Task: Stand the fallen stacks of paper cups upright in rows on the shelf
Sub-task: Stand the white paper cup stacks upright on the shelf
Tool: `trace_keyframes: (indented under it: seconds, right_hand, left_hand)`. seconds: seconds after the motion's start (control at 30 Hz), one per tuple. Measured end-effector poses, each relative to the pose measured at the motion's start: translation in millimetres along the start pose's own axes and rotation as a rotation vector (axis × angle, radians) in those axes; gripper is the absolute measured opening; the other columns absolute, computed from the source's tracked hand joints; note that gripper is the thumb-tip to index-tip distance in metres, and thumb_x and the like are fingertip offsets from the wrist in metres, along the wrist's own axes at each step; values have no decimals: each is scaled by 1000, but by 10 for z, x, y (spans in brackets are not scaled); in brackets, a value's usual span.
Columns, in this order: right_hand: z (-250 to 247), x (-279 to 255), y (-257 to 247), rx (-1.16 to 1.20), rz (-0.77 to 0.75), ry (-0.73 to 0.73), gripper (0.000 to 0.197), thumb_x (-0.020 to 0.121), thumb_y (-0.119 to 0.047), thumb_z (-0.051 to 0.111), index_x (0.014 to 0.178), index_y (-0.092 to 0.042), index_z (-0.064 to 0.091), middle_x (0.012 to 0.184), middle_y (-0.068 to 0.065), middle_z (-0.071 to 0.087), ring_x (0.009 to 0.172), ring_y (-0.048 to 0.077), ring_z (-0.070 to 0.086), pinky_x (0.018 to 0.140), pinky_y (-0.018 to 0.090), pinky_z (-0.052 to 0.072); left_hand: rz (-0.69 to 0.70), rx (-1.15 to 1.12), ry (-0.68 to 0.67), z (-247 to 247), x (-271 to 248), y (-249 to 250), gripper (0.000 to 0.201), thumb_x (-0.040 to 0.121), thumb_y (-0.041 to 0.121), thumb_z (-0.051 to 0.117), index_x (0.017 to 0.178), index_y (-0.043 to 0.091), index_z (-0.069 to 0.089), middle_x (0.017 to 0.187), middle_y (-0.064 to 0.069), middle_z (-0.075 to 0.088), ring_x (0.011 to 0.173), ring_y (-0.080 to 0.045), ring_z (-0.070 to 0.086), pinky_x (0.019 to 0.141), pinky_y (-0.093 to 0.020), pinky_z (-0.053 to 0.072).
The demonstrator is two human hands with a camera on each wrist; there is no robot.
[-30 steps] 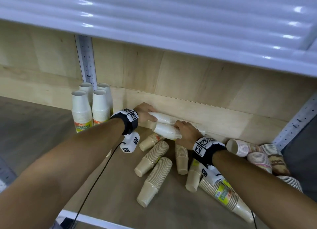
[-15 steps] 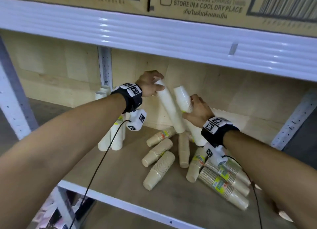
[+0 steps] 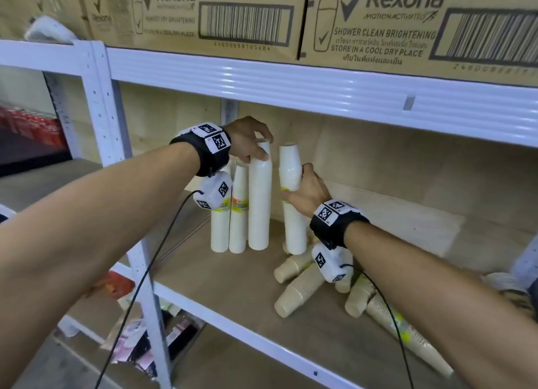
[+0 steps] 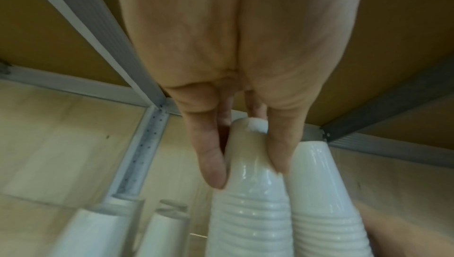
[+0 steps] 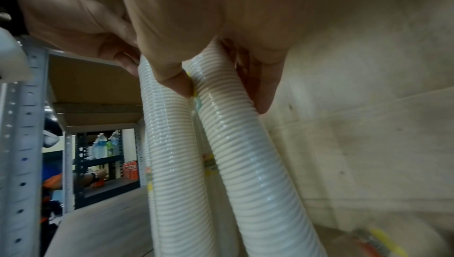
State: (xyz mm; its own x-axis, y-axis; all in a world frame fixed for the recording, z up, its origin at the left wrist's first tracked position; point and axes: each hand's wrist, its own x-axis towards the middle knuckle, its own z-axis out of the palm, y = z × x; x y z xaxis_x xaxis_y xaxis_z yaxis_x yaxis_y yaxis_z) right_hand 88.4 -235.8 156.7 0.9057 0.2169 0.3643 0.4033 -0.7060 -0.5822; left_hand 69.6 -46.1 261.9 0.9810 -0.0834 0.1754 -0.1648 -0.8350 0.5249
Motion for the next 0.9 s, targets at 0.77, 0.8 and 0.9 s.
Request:
trace_keyframes:
  seconds: [0.77,0.8,0.9]
  right_hand:
    - [1134,-185,-433,211,80,-269,62,70,-22,77,119,-16,40,111,6,60,98,28,61,81,39,53]
    - [1132,-179,-428,213,78,-270,62,71,-21,77,121,-16,40,112,6,60,98,28,61,80,37,52]
    - [1097,-156,-425,212,65,-265,60,72,-22,76,120,-16,41,111,4,60,99,26,61,79,36,51]
  left_hand:
    - [-159,35,-31,66,-512,-993,35,77,12,80,110,17,67,121,-10,49,103,-27,59,62,-28,57]
    - [-158,42,-29,89,-514,-1001,36,77,13,80,110,18,67,121,-10,49,107,-27,58,64,-29,58]
    - [-152,64,-19,128,-517,-1003,37,77,19,79,112,21,67,120,-7,52,108,-26,58,68,-29,56]
